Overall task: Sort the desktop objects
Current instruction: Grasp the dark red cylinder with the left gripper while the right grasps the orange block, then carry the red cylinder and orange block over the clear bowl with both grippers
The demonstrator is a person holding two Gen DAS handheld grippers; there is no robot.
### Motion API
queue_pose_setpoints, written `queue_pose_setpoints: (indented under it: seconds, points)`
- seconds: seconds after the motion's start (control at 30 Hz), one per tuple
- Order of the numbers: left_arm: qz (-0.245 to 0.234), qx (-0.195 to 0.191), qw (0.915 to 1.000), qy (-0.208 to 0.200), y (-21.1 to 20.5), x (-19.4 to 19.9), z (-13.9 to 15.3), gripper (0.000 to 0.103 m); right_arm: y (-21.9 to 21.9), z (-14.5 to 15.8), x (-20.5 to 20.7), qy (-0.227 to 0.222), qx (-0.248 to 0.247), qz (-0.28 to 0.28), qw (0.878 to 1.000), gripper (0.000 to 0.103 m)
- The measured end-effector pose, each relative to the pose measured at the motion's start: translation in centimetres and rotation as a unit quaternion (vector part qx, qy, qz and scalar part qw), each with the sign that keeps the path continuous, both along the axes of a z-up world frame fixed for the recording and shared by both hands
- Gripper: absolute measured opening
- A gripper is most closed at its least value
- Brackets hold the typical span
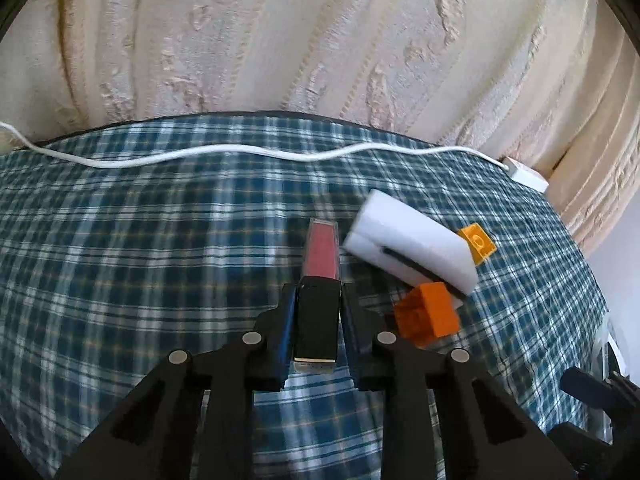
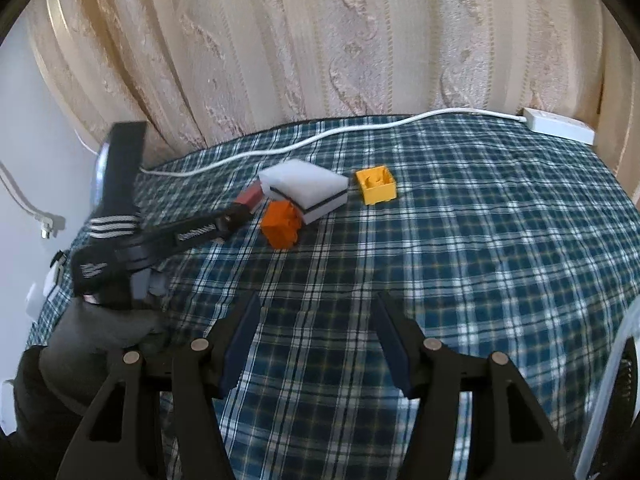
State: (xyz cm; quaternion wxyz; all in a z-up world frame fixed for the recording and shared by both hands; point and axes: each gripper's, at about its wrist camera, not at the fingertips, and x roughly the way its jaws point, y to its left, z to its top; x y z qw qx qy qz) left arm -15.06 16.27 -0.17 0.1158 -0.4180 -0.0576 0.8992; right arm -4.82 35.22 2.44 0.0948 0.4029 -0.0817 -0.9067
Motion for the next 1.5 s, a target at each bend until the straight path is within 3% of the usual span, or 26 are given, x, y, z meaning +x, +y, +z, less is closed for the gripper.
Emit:
queue_pose_setpoints:
  seconds: [0.13, 0.3, 0.37, 0.8, 0.87, 0.9, 1.5]
  points:
    - [0.027, -0.007, 0.9996, 0.006, -1.5, -0.1, 0.5, 0.024, -1.0, -0.3, -1.6, -0.007, 0.012, 0.010, 1.000, 0.059]
    - [0.048, 0.014, 0.9988, 0.003, -3.5, -0.3, 0.6, 0.024, -2.4, -1.0, -4.2, -0.017, 0.013, 0.025, 0.999, 0.054]
    - [0.054, 0.015, 0.9984, 0.005, -3.8, -0.3, 0.8, 0.024, -3.2, -1.4, -5.5, -0.026, 0.011, 0.035, 0.999, 0.047]
    - [0.048, 0.023, 0.9986, 0.000, -3.8, -0.8, 0.3, 0.024, -5.8, -3.2, -10.4, -0.035, 0.030, 0.029, 0.999, 0.037]
    - [0.046, 0.024, 0.9987, -0.001, -3.8, -0.9, 0.2, 0.024, -5.8, -3.3, -10.6, -0.032, 0.041, 0.022, 0.998, 0.026]
    - [0.046, 0.024, 0.9986, -0.002, -3.8, -0.9, 0.2, 0.024, -5.9, -3.3, -10.7, -0.031, 0.046, 0.018, 0.998, 0.025]
    - [0.005, 0.030, 0.9987, 0.041, -1.1, 0.9, 3.2, 0.024, -2.1, 0.2, -3.4, 0.002, 0.028, -0.011, 1.000, 0.025]
